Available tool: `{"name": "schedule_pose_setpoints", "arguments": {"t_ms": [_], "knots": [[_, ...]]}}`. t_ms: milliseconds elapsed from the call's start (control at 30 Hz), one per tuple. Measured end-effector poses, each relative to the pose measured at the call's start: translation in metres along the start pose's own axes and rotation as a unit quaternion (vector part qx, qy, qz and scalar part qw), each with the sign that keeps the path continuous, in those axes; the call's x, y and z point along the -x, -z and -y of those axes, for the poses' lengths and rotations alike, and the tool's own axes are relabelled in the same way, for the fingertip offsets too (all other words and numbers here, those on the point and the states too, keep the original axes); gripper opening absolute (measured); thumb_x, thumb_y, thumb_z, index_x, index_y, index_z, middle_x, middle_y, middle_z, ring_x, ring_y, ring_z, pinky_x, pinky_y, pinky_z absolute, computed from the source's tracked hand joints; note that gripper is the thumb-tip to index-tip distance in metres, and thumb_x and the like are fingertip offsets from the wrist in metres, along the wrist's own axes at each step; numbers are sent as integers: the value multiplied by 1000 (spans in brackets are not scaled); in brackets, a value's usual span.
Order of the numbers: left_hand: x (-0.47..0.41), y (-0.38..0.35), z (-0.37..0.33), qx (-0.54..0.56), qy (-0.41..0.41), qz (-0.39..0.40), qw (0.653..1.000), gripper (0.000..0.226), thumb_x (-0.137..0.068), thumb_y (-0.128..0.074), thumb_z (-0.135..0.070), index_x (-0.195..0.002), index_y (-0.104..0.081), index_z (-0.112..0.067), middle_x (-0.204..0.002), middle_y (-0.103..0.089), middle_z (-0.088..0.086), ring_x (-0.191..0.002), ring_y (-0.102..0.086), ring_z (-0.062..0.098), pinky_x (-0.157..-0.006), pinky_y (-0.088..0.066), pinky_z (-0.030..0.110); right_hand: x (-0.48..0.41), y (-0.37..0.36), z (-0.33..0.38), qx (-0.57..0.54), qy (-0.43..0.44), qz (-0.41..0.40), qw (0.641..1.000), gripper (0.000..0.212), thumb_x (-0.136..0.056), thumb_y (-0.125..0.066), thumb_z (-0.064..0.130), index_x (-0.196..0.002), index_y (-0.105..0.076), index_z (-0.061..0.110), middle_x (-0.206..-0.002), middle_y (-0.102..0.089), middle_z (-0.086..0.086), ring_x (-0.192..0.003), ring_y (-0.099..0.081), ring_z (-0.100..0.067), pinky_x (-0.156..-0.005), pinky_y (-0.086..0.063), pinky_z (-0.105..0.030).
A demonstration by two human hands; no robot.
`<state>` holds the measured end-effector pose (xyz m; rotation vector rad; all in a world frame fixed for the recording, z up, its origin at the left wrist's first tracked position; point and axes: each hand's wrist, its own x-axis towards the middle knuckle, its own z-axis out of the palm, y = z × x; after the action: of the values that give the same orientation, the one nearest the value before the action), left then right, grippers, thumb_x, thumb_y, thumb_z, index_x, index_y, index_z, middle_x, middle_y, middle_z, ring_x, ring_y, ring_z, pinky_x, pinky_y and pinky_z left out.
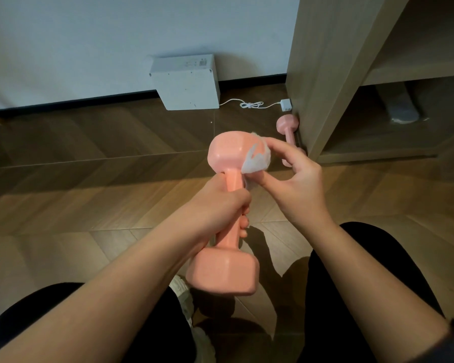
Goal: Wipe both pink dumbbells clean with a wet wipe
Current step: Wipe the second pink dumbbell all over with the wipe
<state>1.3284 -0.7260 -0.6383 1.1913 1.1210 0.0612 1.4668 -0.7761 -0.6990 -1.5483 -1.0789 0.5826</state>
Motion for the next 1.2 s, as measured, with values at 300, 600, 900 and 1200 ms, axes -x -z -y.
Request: {"name": "schedule_pose_setpoints", "arguments": {"t_ms": [300,600,900,1200], "knots": [[-4,3,4,-210,6,-84,974,21,-97,-54,-17,-114,-41,-17,-90,-65,12,-66,-64,18,-67,-60,36,2,-6,3,52,69,-2,996,50,-78,-80,30,-122,-65,12,-122,-67,2,-116,-57,-5,-94,-47,-14],[-2,15,0,-115,-11,2,993,29,-99,-49,-13,-127,-44,-18,-108,-66,7,-82,-68,19,-69,-58,29,-5,3,1,103,105,-3,989,51,-79,-81,26,-124,-63,12,-124,-66,1,-118,-57,-6,-94,-50,-18],[-2,15,1,-166,-47,-79,982,39,-81,-76,-25,-109,-48,-23,-108,-62,3,-98,-64,25,-86,-56,47,-7,6,3,95,86,-7,992,50,-78,-79,33,-122,-64,14,-121,-66,6,-115,-56,0,-92,-47,-13],[-2,16,0,-85,-14,22,996,21,-91,-61,-21,-111,-59,-16,-96,-63,5,-89,-61,16,-82,-51,34,-10,10,5,72,97,16,993,50,-77,-82,27,-122,-64,14,-119,-65,7,-113,-57,-2,-92,-49,-16]]}}
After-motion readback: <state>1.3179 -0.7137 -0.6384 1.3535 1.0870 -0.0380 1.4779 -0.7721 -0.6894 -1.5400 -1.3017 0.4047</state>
